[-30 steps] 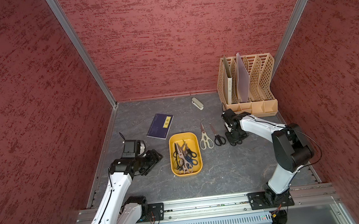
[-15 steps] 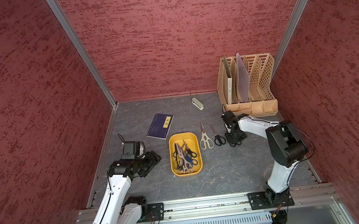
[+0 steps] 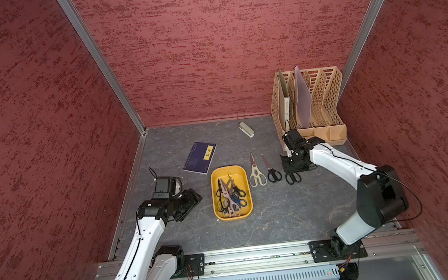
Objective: Take the scissors out of the storage box
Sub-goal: Pick up the scissors from the storage box.
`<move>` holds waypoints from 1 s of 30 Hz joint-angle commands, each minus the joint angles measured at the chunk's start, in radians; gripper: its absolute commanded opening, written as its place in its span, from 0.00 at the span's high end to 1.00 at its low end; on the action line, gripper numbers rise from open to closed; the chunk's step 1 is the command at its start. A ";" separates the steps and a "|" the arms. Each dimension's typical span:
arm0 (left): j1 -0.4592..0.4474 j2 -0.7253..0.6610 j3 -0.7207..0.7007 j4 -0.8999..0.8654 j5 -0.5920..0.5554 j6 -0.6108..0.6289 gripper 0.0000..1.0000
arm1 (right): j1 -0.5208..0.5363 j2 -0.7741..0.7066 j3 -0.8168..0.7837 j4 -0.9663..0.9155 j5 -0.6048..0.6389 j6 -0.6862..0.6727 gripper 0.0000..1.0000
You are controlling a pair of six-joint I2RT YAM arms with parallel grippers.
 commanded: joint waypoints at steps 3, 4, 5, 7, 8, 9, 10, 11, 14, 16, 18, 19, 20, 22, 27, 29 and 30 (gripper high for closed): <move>-0.008 0.042 -0.024 0.083 0.035 0.007 0.28 | 0.170 -0.130 -0.016 0.053 -0.154 0.272 0.62; -0.007 0.052 -0.023 0.091 0.038 0.012 0.28 | 0.206 -0.134 -0.011 0.057 -0.154 0.298 0.62; -0.007 0.064 -0.021 0.100 0.041 0.016 0.28 | 0.247 -0.136 -0.006 0.065 -0.153 0.326 0.62; -0.007 0.088 -0.015 0.116 0.045 0.025 0.29 | 0.323 -0.129 0.003 0.086 -0.147 0.367 0.62; -0.007 0.098 -0.011 0.123 0.047 0.028 0.29 | 0.361 -0.119 0.011 0.098 -0.142 0.382 0.62; -0.007 0.108 -0.009 0.132 0.049 0.032 0.28 | 0.399 -0.106 0.020 0.110 -0.139 0.395 0.62; -0.007 0.115 -0.006 0.138 0.048 0.033 0.29 | 0.430 -0.091 0.028 0.121 -0.135 0.405 0.62; -0.007 0.125 -0.003 0.144 0.049 0.035 0.28 | 0.462 -0.077 0.038 0.132 -0.134 0.411 0.62; -0.006 0.142 0.005 0.157 0.052 0.039 0.28 | 0.540 0.018 0.077 0.154 -0.133 0.413 0.61; -0.005 0.149 0.011 0.159 0.054 0.044 0.28 | 0.575 0.076 0.106 0.167 -0.147 0.413 0.60; -0.005 0.150 0.014 0.155 0.052 0.051 0.28 | 0.604 0.128 0.138 0.186 -0.157 0.413 0.60; -0.006 0.150 0.016 0.152 0.052 0.054 0.28 | 0.615 0.152 0.152 0.195 -0.157 0.414 0.60; -0.004 0.148 0.017 0.148 0.051 0.058 0.28 | 0.622 0.176 0.166 0.200 -0.159 0.415 0.60; -0.003 0.143 0.015 0.142 0.051 0.059 0.28 | 0.629 0.215 0.191 0.201 -0.152 0.415 0.61; 0.001 0.124 0.010 0.132 0.047 0.057 0.28 | 0.641 0.305 0.265 0.163 -0.123 0.389 0.62; 0.004 0.118 0.012 0.124 0.045 0.060 0.28 | 0.645 0.334 0.289 0.143 -0.115 0.376 0.62; 0.005 0.114 0.011 0.120 0.045 0.062 0.28 | 0.647 0.348 0.300 0.137 -0.111 0.371 0.62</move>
